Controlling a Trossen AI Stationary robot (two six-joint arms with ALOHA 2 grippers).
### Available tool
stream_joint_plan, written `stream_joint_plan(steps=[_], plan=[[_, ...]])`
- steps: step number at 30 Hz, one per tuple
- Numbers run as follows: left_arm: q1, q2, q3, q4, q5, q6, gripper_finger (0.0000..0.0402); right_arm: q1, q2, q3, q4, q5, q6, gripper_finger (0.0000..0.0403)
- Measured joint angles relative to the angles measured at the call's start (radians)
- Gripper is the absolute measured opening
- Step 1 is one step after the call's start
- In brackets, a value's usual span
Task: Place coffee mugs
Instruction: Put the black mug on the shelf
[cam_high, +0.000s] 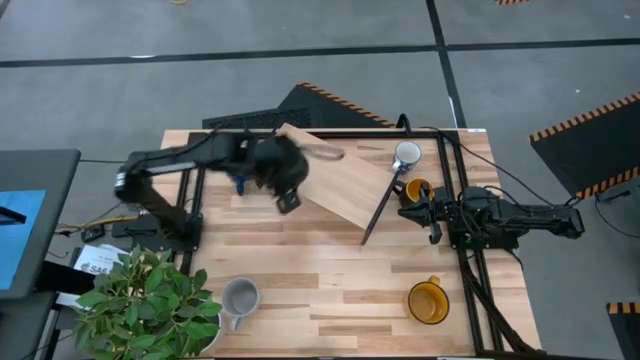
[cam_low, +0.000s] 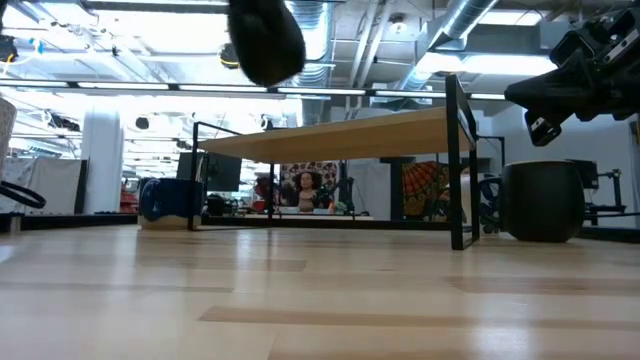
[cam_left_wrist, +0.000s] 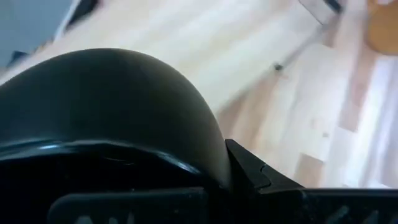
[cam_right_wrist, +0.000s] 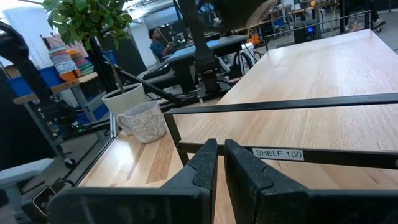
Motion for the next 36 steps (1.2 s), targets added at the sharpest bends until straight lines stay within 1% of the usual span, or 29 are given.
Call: stream_joint_plan(steps=[3, 5, 7, 10, 12, 15, 17, 19, 24, 30, 33, 36], plan=[[0.086, 0.117, 0.142, -0.073, -0.014, 0.069, 0.0003, 0.000, 0.000, 0.000, 0.000, 0.000, 0.000, 0.0056], [0.139, 0.179, 0.211, -0.102, -0.010, 0.100, 0.0003, 0.000, 0.000, 0.000, 0.000, 0.000, 0.000, 0.0056], [0.189, 0.234, 0.260, -0.121, 0.017, 0.119, 0.0003, 0.000, 0.000, 0.000, 0.000, 0.000, 0.000, 0.0056], [0.242, 0.294, 0.298, -0.130, 0.069, 0.150, 0.0003, 0.000, 0.000, 0.000, 0.000, 0.000, 0.000, 0.0056], [0.271, 0.313, 0.310, -0.136, 0.095, 0.170, 0.0003, 0.000, 0.000, 0.000, 0.000, 0.000, 0.000, 0.0056], [0.314, 0.318, 0.313, -0.137, 0.107, 0.187, 0.0004, 0.000, 0.000, 0.000, 0.000, 0.000, -0.001, 0.0056], [0.344, 0.318, 0.313, -0.137, 0.098, 0.189, 0.0004, 0.000, 0.000, 0.000, 0.000, 0.000, -0.001, 0.0056], [0.376, 0.318, 0.313, -0.136, 0.112, 0.171, 0.0004, 0.000, 0.000, 0.000, 0.000, 0.000, -0.001, 0.0056], [0.448, 0.318, 0.312, -0.148, 0.257, 0.129, 0.0005, 0.000, 0.000, 0.000, 0.000, 0.000, -0.001, 0.0056], [0.475, 0.318, 0.312, -0.145, 0.342, 0.118, 0.0006, 0.000, 0.000, 0.000, 0.000, 0.000, -0.001, 0.0056], [0.479, 0.331, 0.311, -0.146, 0.379, 0.089, 0.0006, 0.000, 0.000, 0.000, 0.000, 0.000, -0.001, 0.0056], [0.478, 0.362, 0.308, -0.144, 0.387, 0.097, 0.0006, 0.000, 0.000, 0.000, 0.000, 0.000, -0.001, 0.0056]])
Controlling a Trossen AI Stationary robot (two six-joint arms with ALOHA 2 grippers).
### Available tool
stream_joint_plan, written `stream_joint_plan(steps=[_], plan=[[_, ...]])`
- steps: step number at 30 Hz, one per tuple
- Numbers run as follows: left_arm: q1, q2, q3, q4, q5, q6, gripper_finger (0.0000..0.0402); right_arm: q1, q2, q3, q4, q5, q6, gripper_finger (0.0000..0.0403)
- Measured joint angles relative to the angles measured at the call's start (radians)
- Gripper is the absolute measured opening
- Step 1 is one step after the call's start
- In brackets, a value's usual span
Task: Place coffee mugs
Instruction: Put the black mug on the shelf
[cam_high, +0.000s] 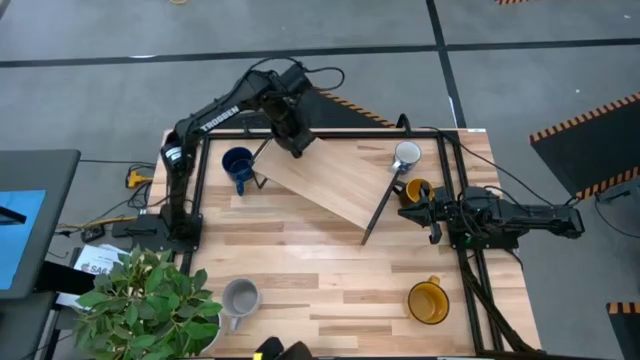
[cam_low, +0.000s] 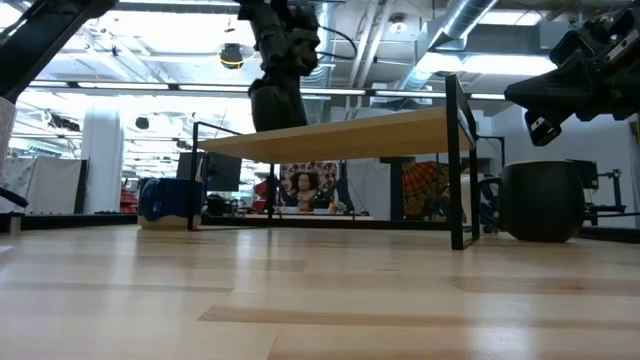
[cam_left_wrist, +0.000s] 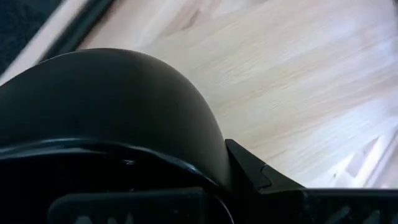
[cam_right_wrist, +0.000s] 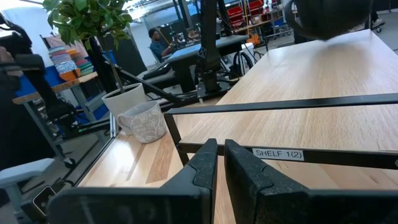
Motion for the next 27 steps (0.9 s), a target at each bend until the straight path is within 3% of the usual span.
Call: stream_joint_plan(steps=[13, 27], plan=[[-0.008, 0.027, 0.008, -0.007, -0.067, 0.023, 0.0013, 0.000, 0.000, 0.000, 0.000, 0.000, 0.000, 0.0056], [-0.006, 0.033, 0.011, 0.017, -0.142, 0.031, 0.0108, 0.000, 0.000, 0.000, 0.000, 0.000, -0.003, 0.0056]])
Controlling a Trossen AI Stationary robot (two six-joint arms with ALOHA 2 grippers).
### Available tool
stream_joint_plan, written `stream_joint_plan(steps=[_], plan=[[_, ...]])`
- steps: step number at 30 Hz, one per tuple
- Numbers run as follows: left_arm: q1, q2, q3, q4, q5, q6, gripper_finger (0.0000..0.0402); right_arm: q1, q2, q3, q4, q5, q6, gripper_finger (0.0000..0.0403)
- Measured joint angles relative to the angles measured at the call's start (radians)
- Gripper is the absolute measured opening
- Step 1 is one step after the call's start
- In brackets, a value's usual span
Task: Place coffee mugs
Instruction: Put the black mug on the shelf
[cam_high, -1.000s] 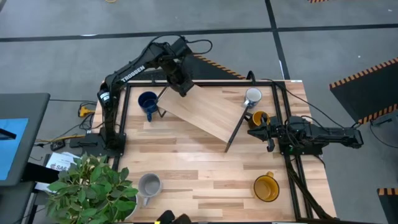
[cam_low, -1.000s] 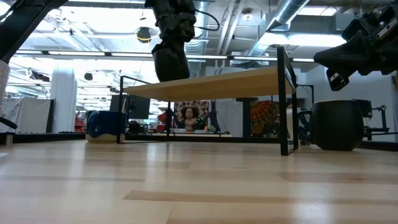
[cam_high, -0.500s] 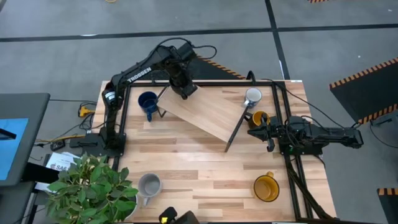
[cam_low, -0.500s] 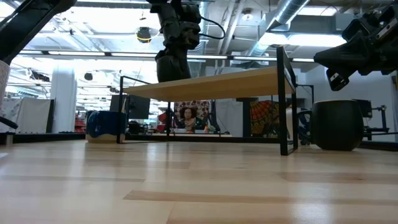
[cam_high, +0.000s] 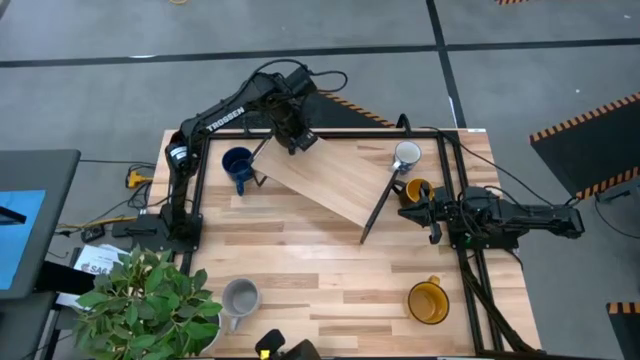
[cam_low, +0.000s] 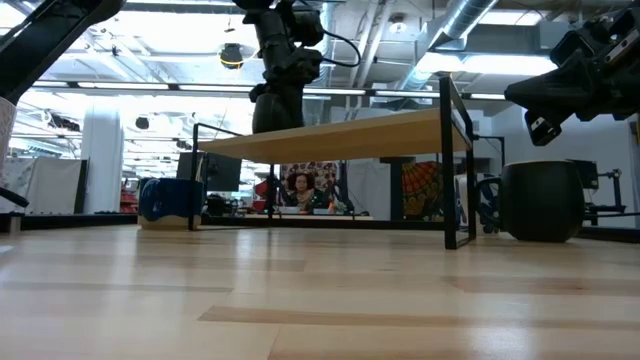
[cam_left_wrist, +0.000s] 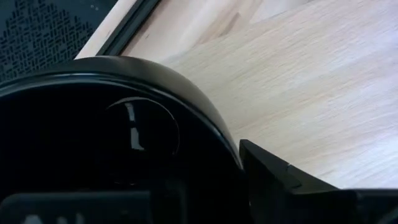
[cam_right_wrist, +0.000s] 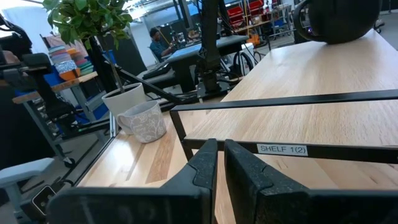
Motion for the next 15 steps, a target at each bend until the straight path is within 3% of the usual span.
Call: stream_joint_plan(steps=[15], plan=[[-0.001, 0.000, 0.094, -0.005, 0.047, -0.007, 0.0140, 0.000, 0.000, 0.000, 0.000, 0.000, 0.001, 0.0056]])
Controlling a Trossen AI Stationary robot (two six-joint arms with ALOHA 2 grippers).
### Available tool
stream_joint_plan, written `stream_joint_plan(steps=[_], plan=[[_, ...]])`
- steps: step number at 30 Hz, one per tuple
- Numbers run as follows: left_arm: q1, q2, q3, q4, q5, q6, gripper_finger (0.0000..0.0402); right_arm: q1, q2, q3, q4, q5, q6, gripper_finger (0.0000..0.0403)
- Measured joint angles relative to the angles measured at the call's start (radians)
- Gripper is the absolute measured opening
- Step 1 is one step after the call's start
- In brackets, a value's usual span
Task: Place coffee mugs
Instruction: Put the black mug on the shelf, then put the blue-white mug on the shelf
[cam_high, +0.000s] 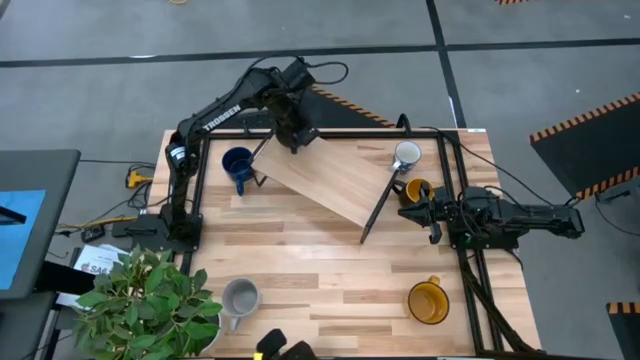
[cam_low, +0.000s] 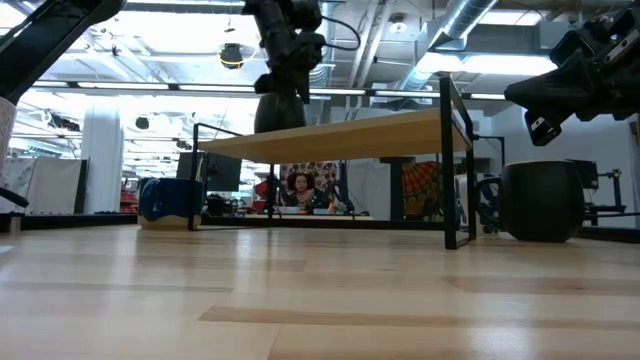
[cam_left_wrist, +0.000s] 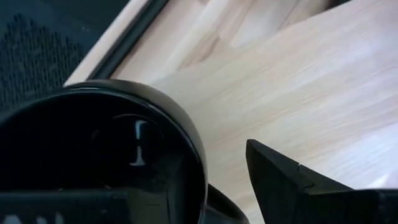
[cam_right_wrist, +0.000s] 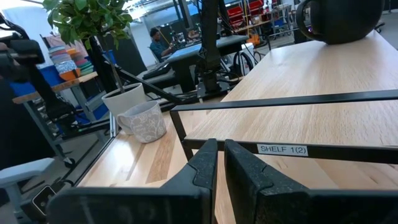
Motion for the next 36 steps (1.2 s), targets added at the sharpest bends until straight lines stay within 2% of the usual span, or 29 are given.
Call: stream_joint_plan(steps=[6, 16, 23, 26, 29, 36], plan=[[0.000, -0.001, 0.092, -0.033, -0.008, -0.001, 0.0140, 0.000, 0.000, 0.000, 0.000, 0.000, 0.003, 0.0056], [0.001, -0.128, 0.082, -0.031, -0.012, -0.007, 0.0140, 0.000, 0.000, 0.000, 0.000, 0.000, 0.003, 0.0056], [-0.094, -0.256, 0.062, 0.065, -0.064, 0.029, 0.0140, 0.000, 0.000, 0.000, 0.000, 0.000, 0.003, 0.0056], [-0.173, -0.330, -0.039, 0.178, -0.119, 0.034, 0.0140, 0.000, 0.000, 0.000, 0.000, 0.000, 0.002, 0.0056], [-0.263, -0.427, -0.218, 0.302, -0.169, 0.037, 0.0140, 0.000, 0.000, 0.000, 0.000, 0.000, 0.002, 0.0056], [-0.462, -0.752, -0.837, 0.787, -0.276, 0.028, 0.0140, 0.000, 0.000, 0.000, 0.000, 0.000, 0.002, 0.0056]])
